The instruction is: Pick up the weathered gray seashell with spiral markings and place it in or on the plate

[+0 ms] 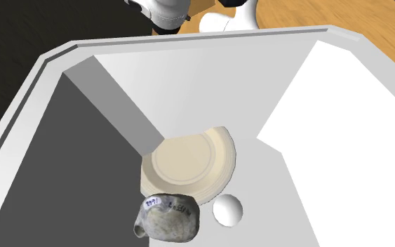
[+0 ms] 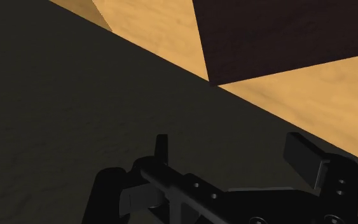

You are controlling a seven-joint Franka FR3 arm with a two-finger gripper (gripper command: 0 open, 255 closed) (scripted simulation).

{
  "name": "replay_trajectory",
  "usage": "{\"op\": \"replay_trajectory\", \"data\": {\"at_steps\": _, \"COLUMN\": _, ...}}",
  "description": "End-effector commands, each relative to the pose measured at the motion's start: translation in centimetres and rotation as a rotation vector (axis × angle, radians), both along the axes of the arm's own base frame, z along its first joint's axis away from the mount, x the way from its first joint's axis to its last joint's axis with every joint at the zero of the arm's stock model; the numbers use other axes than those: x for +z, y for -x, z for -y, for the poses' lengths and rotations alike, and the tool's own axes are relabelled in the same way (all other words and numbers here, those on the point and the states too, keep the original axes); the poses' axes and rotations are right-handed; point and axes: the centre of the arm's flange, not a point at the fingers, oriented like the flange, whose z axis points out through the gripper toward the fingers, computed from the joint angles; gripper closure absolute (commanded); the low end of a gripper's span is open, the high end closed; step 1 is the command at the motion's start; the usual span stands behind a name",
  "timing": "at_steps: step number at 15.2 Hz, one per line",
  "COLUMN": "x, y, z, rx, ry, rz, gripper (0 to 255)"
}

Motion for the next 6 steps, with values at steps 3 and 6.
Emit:
{"op": "replay_trajectory", "data": {"at_steps": 3, "x": -0.9, "y": -0.9, "z": -2.8, "rx": -0.027, "ry": -0.048, "rz": 0.068, "gripper": 0}}
{"op": "replay_trajectory", "data": {"at_steps": 6, "x": -1.6, "y": -1.8, "z": -5.6, "rx": -0.057, "ry": -0.093, "rz": 0.136, "gripper": 0}}
